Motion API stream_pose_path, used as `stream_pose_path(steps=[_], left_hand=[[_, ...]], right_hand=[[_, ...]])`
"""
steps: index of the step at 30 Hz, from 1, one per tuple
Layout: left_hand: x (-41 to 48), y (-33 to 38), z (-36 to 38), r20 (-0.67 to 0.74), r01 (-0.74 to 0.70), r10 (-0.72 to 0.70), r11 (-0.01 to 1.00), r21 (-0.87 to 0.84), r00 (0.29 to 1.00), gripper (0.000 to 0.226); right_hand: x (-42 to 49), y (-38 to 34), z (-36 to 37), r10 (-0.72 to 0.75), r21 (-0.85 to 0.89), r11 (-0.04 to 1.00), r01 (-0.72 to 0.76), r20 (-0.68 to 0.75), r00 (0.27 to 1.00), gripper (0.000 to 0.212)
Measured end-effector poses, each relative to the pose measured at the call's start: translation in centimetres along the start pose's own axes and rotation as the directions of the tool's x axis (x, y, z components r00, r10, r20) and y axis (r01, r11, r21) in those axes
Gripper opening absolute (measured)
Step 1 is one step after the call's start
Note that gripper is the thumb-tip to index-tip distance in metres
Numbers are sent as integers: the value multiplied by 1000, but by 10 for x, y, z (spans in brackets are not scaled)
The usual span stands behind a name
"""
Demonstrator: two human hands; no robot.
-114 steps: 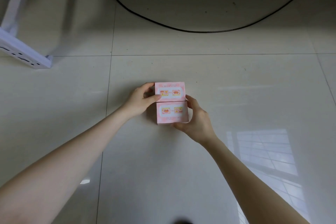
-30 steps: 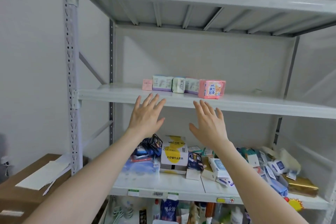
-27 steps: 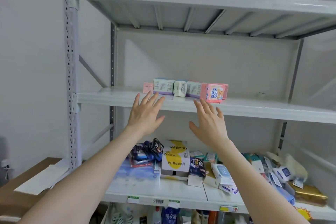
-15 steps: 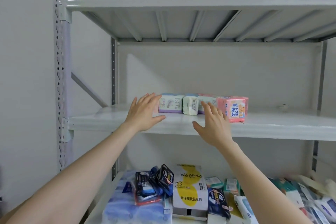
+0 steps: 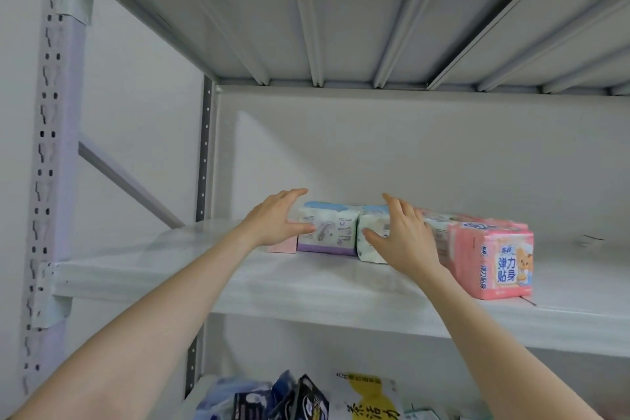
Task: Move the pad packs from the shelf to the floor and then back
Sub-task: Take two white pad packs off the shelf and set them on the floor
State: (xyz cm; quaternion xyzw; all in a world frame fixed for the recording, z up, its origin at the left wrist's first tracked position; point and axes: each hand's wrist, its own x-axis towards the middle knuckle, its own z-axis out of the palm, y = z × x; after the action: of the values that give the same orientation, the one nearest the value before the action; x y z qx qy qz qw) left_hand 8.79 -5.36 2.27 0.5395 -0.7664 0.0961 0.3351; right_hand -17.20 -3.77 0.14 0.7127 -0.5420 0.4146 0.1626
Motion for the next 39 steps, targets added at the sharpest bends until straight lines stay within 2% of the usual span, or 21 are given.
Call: stream_pose_path(steps=[5, 10, 15, 18, 24, 33, 36, 39], left_hand=[[34, -18, 16, 69, -12, 13, 1000, -17, 998, 88], [62, -30, 29, 172, -6, 14, 999, -43, 985, 85], [74, -41, 40, 233, -22, 41, 996, -85, 972, 69], [75, -43, 40, 240, 34, 19, 976, -214, 971, 59], [68, -41, 33, 179, 58, 2, 943, -328, 984, 53], [43, -35, 12, 140, 81, -25, 909, -409, 990, 74], [33, -31, 3, 152, 61, 1, 913, -403, 988, 77], [25, -32, -5, 157, 34, 28, 925, -379, 987, 76]], right_hand=[[27, 1, 18, 57, -15, 998, -57, -15, 998, 74], [38, 4, 36, 131, -52, 990, -128, 49, 990, 72], [41, 6, 42, 160, -129, 981, -145, 115, 980, 63], [41, 6, 39, 180, -24, 984, -178, 118, 977, 54], [32, 5, 26, 180, 77, 979, -188, 105, 978, 43], [-10, 6, -24, 189, 212, 956, -201, 76, 979, 39], [-25, 6, -36, 177, 269, 945, -186, 57, 982, 43], [-34, 9, -44, 181, 316, 929, -193, 69, 981, 56]])
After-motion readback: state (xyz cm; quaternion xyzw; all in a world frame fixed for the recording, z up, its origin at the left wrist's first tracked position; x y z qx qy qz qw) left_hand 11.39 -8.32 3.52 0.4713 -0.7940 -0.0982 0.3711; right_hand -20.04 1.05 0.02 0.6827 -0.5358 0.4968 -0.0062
